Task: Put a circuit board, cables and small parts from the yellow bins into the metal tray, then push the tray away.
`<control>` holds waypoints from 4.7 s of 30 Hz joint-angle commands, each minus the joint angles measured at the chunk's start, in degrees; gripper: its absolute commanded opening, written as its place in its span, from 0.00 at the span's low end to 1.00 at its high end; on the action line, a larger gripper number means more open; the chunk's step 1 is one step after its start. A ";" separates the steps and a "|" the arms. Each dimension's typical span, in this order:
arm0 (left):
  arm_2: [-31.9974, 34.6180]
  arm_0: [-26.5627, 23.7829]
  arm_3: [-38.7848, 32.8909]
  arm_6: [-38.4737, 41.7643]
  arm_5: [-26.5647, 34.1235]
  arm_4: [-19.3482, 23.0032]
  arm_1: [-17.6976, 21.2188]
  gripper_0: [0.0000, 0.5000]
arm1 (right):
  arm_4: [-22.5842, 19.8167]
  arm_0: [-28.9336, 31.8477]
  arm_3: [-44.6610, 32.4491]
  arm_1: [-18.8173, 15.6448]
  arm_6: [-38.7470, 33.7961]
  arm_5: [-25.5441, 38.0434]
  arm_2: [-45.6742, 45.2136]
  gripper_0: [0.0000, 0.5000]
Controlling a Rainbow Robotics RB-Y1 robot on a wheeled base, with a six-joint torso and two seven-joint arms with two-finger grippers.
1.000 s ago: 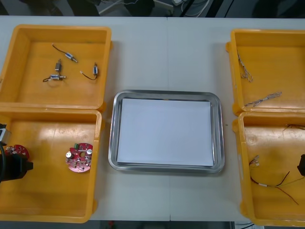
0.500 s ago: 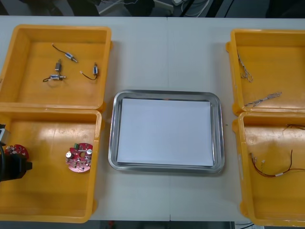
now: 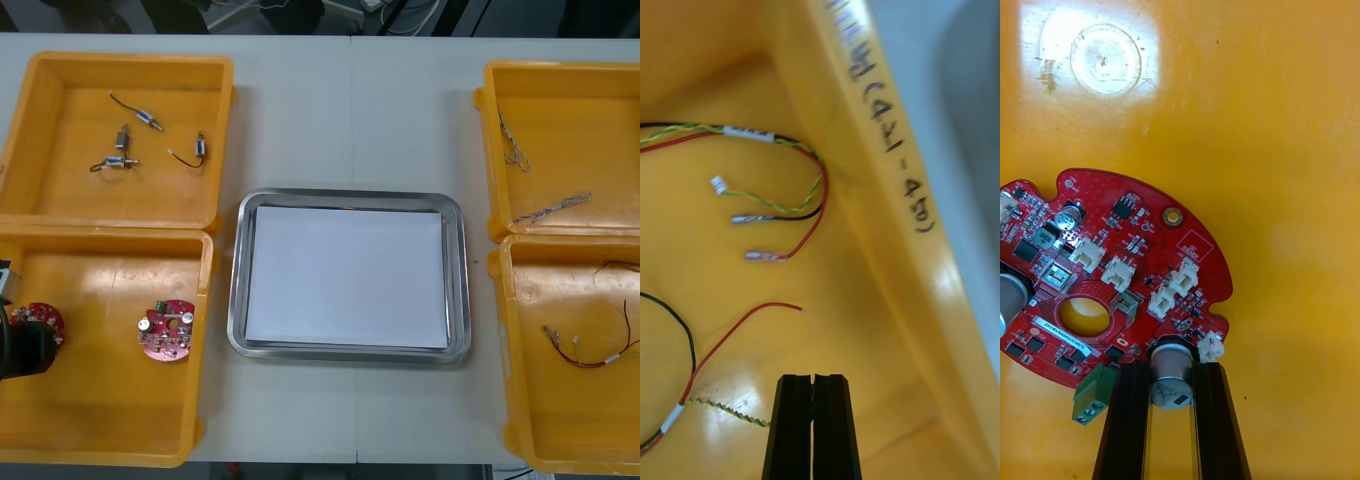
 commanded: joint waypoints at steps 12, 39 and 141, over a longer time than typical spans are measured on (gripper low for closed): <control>3.11 -1.05 -2.85 -4.60 7.76 1.84 2.53 0.00 | -0.24 -2.60 5.03 -3.53 -1.41 -2.46 -1.62 0.00; -2.52 -10.63 -12.78 6.57 17.95 -1.23 -0.90 0.00 | -4.72 -9.01 0.11 -3.00 -2.29 11.60 -6.45 1.00; 7.59 8.88 -17.88 -35.18 2.75 7.64 10.53 1.00 | -0.51 -0.40 5.82 17.83 -21.45 -2.37 -0.65 0.00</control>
